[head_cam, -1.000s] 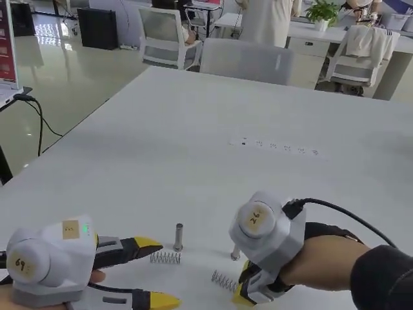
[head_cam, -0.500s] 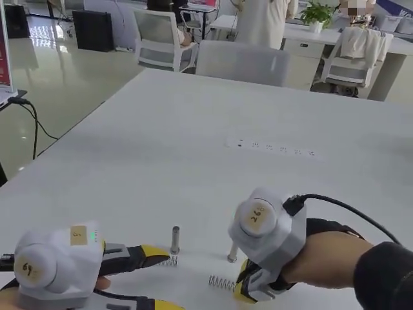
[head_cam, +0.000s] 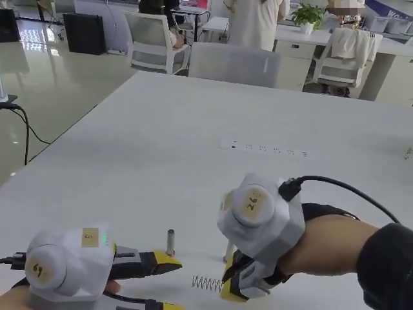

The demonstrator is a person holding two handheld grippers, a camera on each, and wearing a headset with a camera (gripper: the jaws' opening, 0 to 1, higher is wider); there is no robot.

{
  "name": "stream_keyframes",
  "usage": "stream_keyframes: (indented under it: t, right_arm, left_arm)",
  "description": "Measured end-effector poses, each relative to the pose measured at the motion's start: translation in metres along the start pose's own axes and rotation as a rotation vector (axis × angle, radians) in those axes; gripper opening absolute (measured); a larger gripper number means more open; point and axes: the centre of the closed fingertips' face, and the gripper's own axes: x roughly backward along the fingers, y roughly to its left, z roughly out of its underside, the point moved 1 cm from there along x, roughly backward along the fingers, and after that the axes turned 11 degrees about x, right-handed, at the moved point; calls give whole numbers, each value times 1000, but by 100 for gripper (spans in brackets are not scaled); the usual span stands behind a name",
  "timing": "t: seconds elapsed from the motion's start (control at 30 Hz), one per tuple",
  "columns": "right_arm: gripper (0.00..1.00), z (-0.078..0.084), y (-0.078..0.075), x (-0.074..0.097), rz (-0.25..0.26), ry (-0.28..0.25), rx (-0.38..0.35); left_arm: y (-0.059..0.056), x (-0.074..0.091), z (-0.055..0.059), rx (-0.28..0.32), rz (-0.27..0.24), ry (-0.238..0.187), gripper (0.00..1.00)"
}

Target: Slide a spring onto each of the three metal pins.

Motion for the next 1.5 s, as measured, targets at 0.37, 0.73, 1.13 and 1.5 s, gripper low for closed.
stream_keyframes:
  t: [0.37, 0.73, 1.13, 1.5]
  right_arm:
    - [8, -11, 7, 4, -28, -5, 70]
    - [8, -12, 12, 5, -58, 6, 99]
    - [8, -11, 14, 6, -60, -2, 111]
    - [9, -12, 15, 6, -65, -11, 115]
  left_arm:
    - [-10, -5, -5, -11, 44, -17, 21]
    - [-14, -7, -4, -28, 66, -9, 4]
    - [-18, -7, -3, -28, 90, -8, 2]
    - [-20, -5, -4, -17, 101, -12, 2]
